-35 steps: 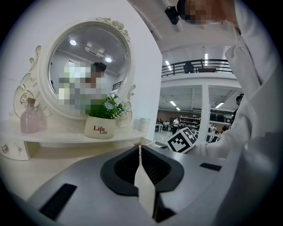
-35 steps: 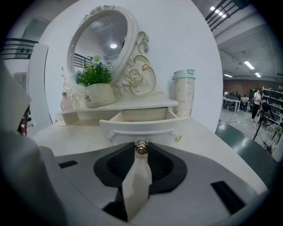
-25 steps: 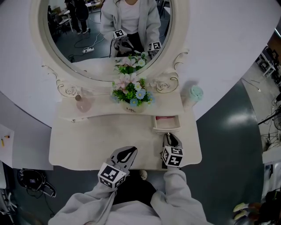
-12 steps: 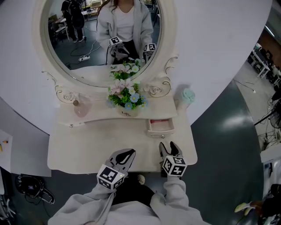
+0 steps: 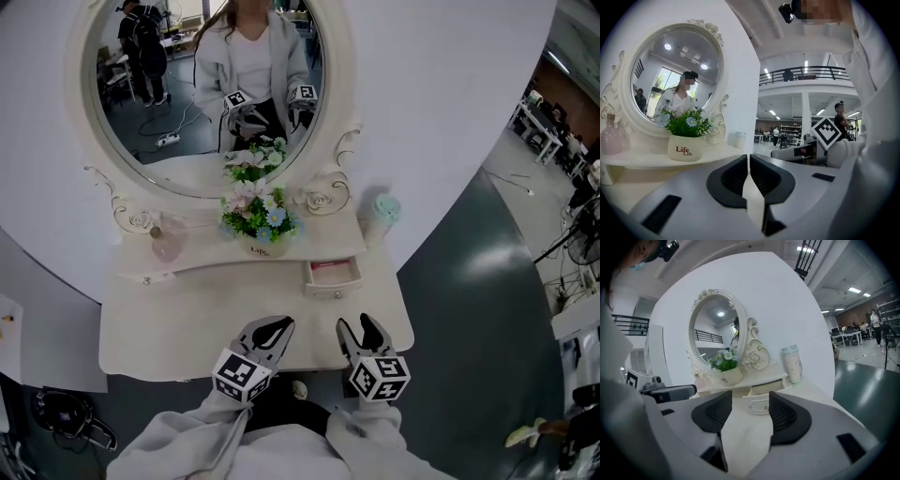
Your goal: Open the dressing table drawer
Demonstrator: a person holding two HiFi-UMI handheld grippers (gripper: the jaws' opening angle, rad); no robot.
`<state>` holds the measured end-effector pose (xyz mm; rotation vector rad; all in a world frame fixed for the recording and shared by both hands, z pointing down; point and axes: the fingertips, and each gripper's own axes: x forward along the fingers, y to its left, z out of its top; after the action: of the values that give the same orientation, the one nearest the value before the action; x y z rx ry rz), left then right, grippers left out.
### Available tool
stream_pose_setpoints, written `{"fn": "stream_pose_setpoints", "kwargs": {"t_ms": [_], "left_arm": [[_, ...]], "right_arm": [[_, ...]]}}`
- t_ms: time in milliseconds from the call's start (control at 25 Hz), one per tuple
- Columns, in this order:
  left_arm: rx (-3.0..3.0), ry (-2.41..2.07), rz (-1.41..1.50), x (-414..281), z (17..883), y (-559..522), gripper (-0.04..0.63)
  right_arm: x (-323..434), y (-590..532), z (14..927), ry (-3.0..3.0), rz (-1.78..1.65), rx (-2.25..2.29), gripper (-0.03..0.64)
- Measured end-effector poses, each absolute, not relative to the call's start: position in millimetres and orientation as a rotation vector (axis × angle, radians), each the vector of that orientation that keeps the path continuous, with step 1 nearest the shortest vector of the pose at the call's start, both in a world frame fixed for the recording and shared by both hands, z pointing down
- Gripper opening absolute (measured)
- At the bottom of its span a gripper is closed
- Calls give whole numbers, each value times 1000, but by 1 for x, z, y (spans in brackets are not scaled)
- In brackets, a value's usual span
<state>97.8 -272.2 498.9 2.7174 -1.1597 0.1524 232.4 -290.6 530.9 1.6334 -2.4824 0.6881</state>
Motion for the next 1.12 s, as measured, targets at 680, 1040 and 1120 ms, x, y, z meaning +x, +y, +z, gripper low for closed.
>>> {"fn": "stream_pose_setpoints", "kwargs": {"t_ms": [680, 1040, 1120], "left_arm": [[2763, -1065, 80, 123, 486, -282, 29], [2745, -1050, 96, 124, 496, -274, 29], [2742, -1051, 98, 123, 497, -274, 29]], "right_arm": [[247, -251, 475, -2448, 370, 1834, 54], [241, -243, 491, -2415, 411, 1809, 34], [240, -243, 492, -2412, 415, 1807, 32]]}}
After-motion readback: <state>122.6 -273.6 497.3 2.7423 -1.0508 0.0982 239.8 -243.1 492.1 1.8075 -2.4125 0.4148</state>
